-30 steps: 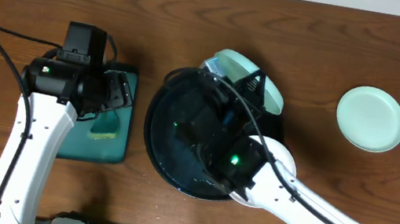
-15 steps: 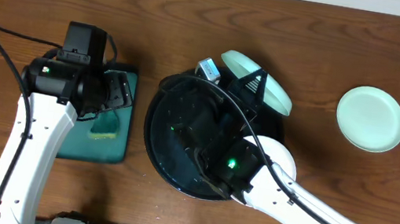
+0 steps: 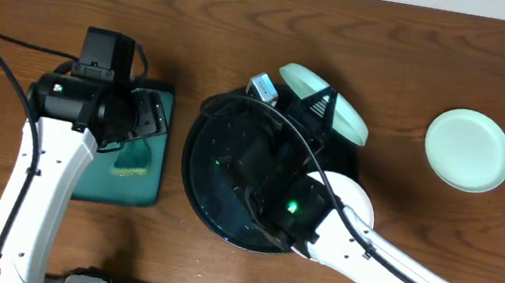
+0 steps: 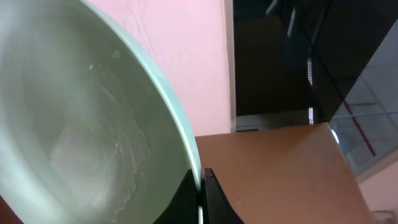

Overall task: Clean dirty plates on tray and stack at the side
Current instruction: 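Carry the green plate right and set it on the cleaned plate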

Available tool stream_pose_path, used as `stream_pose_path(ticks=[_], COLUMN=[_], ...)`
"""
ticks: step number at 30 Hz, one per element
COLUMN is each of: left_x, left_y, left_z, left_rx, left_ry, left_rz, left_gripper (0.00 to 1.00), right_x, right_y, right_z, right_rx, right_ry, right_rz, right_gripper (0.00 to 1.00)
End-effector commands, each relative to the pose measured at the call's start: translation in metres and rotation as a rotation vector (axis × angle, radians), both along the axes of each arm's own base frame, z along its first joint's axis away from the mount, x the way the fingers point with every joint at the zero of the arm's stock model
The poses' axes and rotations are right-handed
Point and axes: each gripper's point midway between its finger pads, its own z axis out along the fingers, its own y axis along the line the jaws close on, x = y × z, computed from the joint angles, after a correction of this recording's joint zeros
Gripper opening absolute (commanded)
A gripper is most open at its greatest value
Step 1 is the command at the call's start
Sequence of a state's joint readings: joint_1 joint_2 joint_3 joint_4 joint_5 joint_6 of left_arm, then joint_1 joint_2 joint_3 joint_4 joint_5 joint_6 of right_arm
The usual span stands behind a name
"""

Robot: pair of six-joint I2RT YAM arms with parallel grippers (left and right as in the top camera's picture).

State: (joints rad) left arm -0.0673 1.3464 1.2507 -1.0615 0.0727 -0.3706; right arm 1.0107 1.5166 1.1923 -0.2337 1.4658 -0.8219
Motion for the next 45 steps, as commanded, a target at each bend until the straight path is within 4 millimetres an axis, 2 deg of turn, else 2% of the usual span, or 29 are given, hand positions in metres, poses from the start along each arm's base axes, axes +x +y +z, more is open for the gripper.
stream_pose_path(ticks=[1, 3, 5, 6, 7, 9, 10, 12, 13, 14, 15, 17, 18, 20, 21, 23, 25, 27, 30, 31, 32, 34, 38, 41, 45], left_x=[0.0, 0.0, 0.0, 0.0, 0.0, 0.0, 0.0, 0.0, 0.0, 0.0, 0.0, 0.0, 0.0, 0.0, 0.001, 0.002, 0.003, 0.003, 0.002, 0.002, 0.002, 0.002, 0.002, 0.002, 0.002], left_y=[0.0, 0.0, 0.0, 0.0, 0.0, 0.0, 0.0, 0.0, 0.0, 0.0, 0.0, 0.0, 0.0, 0.0, 0.0, 0.0, 0.0, 0.0, 0.0, 0.0, 0.0, 0.0, 0.0, 0.0, 0.0], left_z=[0.0, 0.0, 0.0, 0.0, 0.0, 0.0, 0.0, 0.0, 0.0, 0.0, 0.0, 0.0, 0.0, 0.0, 0.0, 0.001, 0.001, 0.001, 0.001, 0.001, 0.001, 0.001, 0.001, 0.001, 0.001], left_rx=[-0.003, -0.003, -0.003, -0.003, -0.003, -0.003, -0.003, -0.003, -0.003, -0.003, -0.003, -0.003, -0.003, -0.003, -0.003, -0.004, -0.004, -0.004, -0.004, -0.004, -0.004, -0.004, -0.004, -0.004, -0.004], left_ry=[0.0, 0.001, 0.002, 0.001, 0.001, 0.001, 0.0, -0.001, -0.001, -0.001, -0.001, 0.001, 0.001, 0.0, -0.003, -0.011, -0.012, -0.012, -0.01, -0.01, -0.01, -0.01, -0.01, -0.01, -0.01], left_rz=[0.011, 0.011, 0.011, 0.011, 0.011, 0.011, 0.011, 0.011, 0.011, 0.011, 0.011, 0.011, 0.011, 0.011, 0.011, 0.011, 0.012, 0.011, 0.011, 0.011, 0.011, 0.011, 0.011, 0.011, 0.011], left_gripper=[0.8, 0.8, 0.8, 0.8, 0.8, 0.8, 0.8, 0.8, 0.8, 0.8, 0.8, 0.8, 0.8, 0.8, 0.8, 0.8, 0.8, 0.8, 0.8, 0.8, 0.8, 0.8, 0.8, 0.8, 0.8], right_x=[0.005, 0.015, 0.015, 0.009, 0.003, -0.009, -0.016, -0.024, -0.017, -0.006, 0.01, 0.019, 0.016, 0.003, 0.001, 0.004, 0.01, 0.019, 0.036, 0.043, 0.054, 0.064, 0.071, 0.065, 0.044], right_y=[0.012, 0.019, 0.03, 0.042, 0.049, 0.064, 0.072, 0.081, 0.075, 0.059, 0.022, -0.022, -0.023, 0.003, 0.001, -0.015, -0.019, -0.02, -0.036, -0.047, -0.074, -0.111, -0.183, -0.243, -0.305], right_z=[0.002, -0.019, -0.052, -0.078, -0.096, -0.124, -0.131, -0.136, -0.134, -0.133, -0.128, -0.122, -0.125, -0.139, -0.142, -0.142, -0.142, -0.142, -0.141, -0.14, -0.141, -0.142, -0.145, -0.15, -0.167], right_rx=[0.22, 0.409, 0.571, 0.686, 0.773, 0.965, 1.028, 1.126, 1.158, 1.179, 1.148, 1.048, 1.019, 1.03, 1.056, 1.093, 1.227, 1.328, 1.488, 1.551, 1.654, 1.74, 1.834, 1.875, 1.883], right_ry=[-0.039, 0.001, 0.13, 0.267, 0.36, 0.554, 0.645, 0.775, 0.756, 0.679, 0.514, 0.341, 0.382, 0.595, 0.592, 0.497, 0.452, 0.455, 0.443, 0.431, 0.386, 0.322, 0.192, 0.082, -0.022], right_rz=[0.082, 0.135, 0.188, 0.223, 0.227, 0.227, 0.242, 0.283, 0.255, 0.173, 0.021, -0.125, -0.117, 0.0, -0.03, -0.143, -0.217, -0.236, -0.292, -0.325, -0.41, -0.503, -0.654, -0.774, -0.943], right_gripper=[0.01, 0.01, 0.01, 0.01, 0.01, 0.01, 0.01, 0.01, 0.02, 0.02, 0.02, 0.02, 0.01, 0.01, 0.02, 0.02, 0.01, 0.02, 0.01, 0.02, 0.02, 0.02, 0.02, 0.02, 0.02])
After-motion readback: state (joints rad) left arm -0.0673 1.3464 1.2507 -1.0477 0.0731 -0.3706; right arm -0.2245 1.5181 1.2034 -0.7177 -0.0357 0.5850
